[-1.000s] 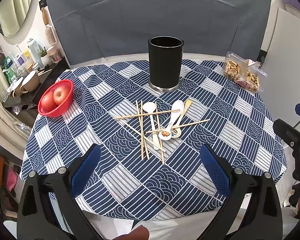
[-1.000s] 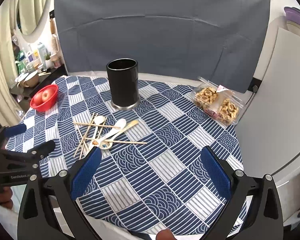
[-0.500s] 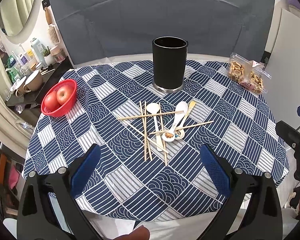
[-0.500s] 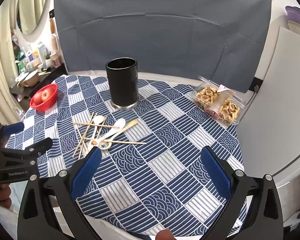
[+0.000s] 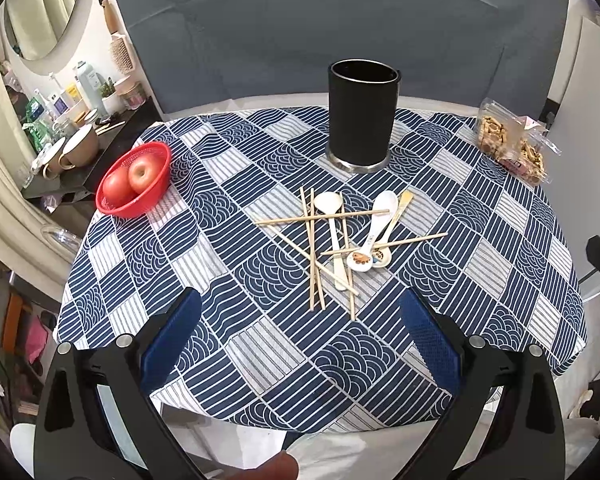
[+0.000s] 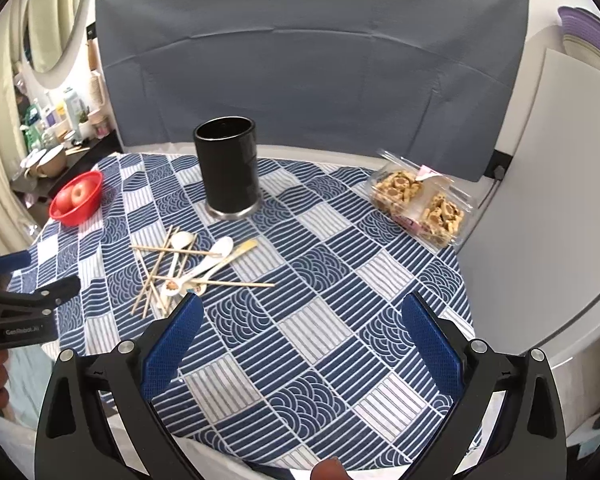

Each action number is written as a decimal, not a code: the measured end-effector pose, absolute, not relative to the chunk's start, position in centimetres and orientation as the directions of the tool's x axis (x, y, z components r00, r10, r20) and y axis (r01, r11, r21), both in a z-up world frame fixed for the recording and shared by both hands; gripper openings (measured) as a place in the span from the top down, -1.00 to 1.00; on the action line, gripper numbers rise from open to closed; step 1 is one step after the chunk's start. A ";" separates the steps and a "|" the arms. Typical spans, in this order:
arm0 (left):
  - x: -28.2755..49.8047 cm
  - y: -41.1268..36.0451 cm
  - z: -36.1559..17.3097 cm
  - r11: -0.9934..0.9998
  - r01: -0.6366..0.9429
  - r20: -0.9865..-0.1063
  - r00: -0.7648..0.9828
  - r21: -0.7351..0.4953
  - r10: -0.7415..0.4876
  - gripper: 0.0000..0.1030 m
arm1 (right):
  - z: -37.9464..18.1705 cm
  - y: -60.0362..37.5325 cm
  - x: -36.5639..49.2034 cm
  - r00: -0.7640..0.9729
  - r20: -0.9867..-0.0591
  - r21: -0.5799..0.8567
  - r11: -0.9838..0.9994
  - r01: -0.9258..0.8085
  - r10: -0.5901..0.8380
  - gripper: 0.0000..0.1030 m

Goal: Organize utensils
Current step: 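Move both tools down toward the wooden chopsticks beside the white spoons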

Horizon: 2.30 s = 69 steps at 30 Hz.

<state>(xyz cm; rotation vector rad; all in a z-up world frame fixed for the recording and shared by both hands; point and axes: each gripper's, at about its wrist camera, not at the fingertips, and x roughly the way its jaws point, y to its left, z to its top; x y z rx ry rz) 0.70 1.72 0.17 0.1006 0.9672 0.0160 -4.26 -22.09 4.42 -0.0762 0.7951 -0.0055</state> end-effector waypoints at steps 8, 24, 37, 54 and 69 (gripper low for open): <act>0.4 2.6 -0.5 0.996 0.005 -0.838 0.541 0.094 0.076 -0.89 | 3.8 -23.8 -4.8 0.677 -0.734 -0.068 0.998 0.000 -0.050 -0.85; 2.9 5.9 -3.2 0.986 -0.115 -0.878 0.452 0.117 0.157 -0.89 | 0.5 -23.9 -2.4 0.582 -0.813 -0.100 0.985 -0.139 -0.001 -0.85; 7.3 6.4 -6.8 0.965 -0.256 -0.920 0.362 0.059 0.153 -0.89 | -3.2 -21.0 4.7 0.460 -0.882 -0.134 0.879 -0.458 0.105 -0.85; 10.8 7.1 -11.1 0.912 -0.409 -0.950 0.271 0.031 0.154 -0.89 | -10.2 -15.4 11.7 0.280 -0.944 -0.086 0.692 -0.716 0.173 -0.85; 14.9 9.4 -14.7 0.890 -0.452 -0.972 0.177 0.062 0.157 -0.89 | -14.6 -12.7 13.6 0.154 -0.974 -0.040 0.537 -0.843 0.169 -0.85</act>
